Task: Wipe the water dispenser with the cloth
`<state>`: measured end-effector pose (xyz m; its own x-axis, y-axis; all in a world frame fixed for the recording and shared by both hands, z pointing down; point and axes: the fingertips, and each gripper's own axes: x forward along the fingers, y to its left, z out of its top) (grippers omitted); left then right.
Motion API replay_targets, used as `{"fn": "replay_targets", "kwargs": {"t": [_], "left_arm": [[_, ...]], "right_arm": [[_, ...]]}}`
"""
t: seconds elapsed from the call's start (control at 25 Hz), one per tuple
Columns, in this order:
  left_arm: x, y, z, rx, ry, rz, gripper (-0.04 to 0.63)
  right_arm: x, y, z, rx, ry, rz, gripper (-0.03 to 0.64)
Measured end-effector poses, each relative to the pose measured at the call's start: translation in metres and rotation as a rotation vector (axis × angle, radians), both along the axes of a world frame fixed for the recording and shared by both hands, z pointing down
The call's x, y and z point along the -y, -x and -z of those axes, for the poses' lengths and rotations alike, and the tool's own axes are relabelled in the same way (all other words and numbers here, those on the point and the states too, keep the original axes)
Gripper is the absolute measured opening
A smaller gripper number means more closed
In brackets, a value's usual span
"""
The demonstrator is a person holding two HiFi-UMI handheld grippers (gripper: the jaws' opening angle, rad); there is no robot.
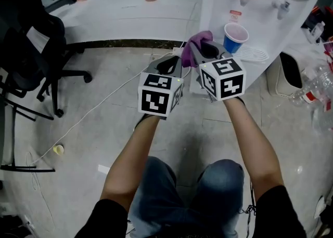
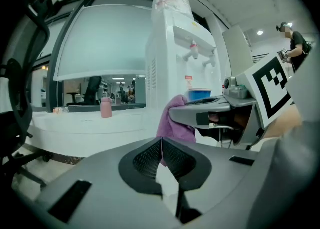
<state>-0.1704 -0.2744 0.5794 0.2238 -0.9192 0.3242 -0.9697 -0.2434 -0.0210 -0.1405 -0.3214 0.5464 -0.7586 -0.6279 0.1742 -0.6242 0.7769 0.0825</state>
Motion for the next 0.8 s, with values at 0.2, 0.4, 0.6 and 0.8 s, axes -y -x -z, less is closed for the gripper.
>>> {"fn": "replay_targets", "kwargs": {"t": [0.2,0.4,0.6,0.8], "left_arm": [[-0.002,0.0,-0.014,0.0,0.005,0.008,0.026],[-0.004,-0.003,-0.027,0.007,0.026,0.001,0.026],[-0.002,-0.013,-0.037,0.03,0.037,-0.031,0.027],[0.002,-0.026,-0.039,0.033,0.041,-0.057,0.028]], "right_arm": [[-0.006,0.003,-0.029,-0.026,0.021,0.014,0.032],[-0.01,0.001,-0.06,-0.051,0.054,0.012,0.032],[-0.008,-0.009,-0.074,-0.061,0.053,-0.015,0.032],[-0.007,-0.029,-0.075,-0.06,0.051,-0.047,0.032]]}}
